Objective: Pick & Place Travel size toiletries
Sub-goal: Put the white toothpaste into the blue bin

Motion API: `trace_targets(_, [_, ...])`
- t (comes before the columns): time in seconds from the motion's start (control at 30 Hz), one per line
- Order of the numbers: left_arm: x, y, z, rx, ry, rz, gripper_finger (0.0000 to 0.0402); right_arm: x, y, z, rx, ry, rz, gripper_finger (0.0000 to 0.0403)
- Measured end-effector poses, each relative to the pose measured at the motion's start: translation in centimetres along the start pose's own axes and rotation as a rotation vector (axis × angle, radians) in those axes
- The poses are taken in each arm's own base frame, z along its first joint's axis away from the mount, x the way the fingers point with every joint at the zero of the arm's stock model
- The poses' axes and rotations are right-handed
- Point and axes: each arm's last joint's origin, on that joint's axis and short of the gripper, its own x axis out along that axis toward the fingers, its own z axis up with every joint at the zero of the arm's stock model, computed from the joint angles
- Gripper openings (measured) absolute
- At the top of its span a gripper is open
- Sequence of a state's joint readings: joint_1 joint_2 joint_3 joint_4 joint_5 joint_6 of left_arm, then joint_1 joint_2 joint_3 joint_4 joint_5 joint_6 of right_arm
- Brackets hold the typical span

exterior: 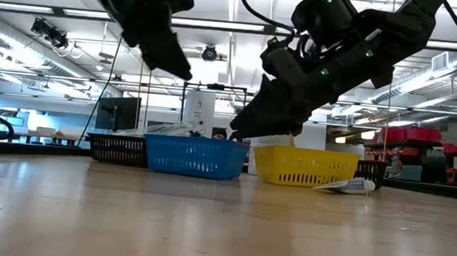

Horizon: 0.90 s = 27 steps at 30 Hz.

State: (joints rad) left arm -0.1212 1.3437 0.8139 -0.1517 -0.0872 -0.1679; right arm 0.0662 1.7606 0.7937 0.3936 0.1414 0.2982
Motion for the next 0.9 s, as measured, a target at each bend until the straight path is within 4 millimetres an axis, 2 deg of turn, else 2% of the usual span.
trace_targets(0.23, [-0.6, -3.3, -2.3, 0.079, 0.168, -0.064, 0.0142, -0.3, 2.1, -0.4, -0.078, 0.014, 0.148, 0.0199])
trace_targets(0.47, [-2.1, -7.4, -4.9, 0.117, 0.322, -0.179, 0.0142, -0.7, 3.9, -0.7, -0.048, -0.013, 0.16, 0.0199])
trace_targets(0.73, [-5.0, -12.9, -7.8, 0.256, 0.36, -0.353, 0.0142, -1.3, 6.1, -1.6, -0.025, 0.003, 0.205, 0.0199])
trace_targets(0.9, [-5.6, -15.2, -10.1, 0.366, 0.374, -0.326, 0.0142, -2.0, 7.9, -2.4, -0.012, -0.006, 0.202, 0.0199])
